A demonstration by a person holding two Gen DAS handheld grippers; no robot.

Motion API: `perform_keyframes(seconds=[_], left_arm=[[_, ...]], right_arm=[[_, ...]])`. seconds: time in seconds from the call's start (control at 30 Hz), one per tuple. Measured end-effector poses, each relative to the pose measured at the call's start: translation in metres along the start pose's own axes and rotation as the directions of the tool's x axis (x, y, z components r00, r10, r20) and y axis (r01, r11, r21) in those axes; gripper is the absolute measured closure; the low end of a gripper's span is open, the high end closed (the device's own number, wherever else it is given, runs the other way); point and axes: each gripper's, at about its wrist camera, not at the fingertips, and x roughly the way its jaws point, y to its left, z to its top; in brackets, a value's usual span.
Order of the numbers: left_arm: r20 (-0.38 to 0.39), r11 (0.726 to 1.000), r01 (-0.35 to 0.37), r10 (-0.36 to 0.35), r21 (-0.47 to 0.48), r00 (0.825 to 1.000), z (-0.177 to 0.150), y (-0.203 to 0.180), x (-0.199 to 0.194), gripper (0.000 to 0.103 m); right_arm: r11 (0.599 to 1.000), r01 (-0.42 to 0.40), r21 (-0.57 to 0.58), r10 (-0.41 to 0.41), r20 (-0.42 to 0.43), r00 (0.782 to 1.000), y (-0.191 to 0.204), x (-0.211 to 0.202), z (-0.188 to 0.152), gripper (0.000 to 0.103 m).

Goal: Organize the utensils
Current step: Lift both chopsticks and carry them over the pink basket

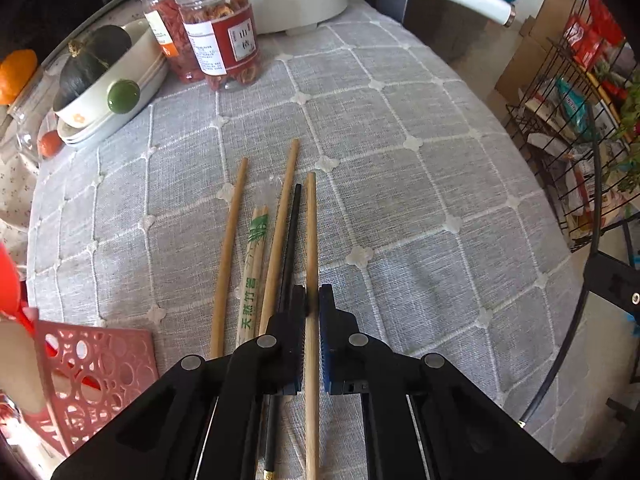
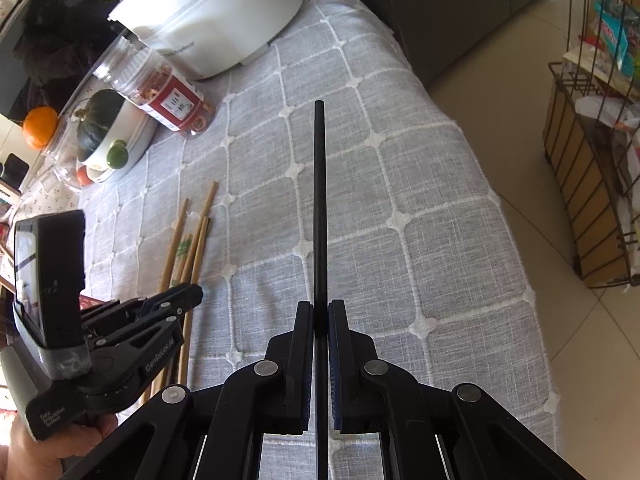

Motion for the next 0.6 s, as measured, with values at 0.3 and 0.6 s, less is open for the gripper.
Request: perform_keyframes(seconds=[0.3,0.6], left_arm=[[0.226,0.995,0.074,-0.086,0.063,0.970,-0.043,0.008,-0.102,0.097],[0.453,0.991,0.107,-0.135,0.087,0.881,-0.084,0.051,-0.205,0.097]], right_arm=[[0.997,-0.004,-0.073,0.010,0.089,0.996,0.026,-0.036,-0.010,0.098],[0.978,0.011,-0.206,0.033,0.209,0.977,0.073,-0.070,-0.018,0.099]])
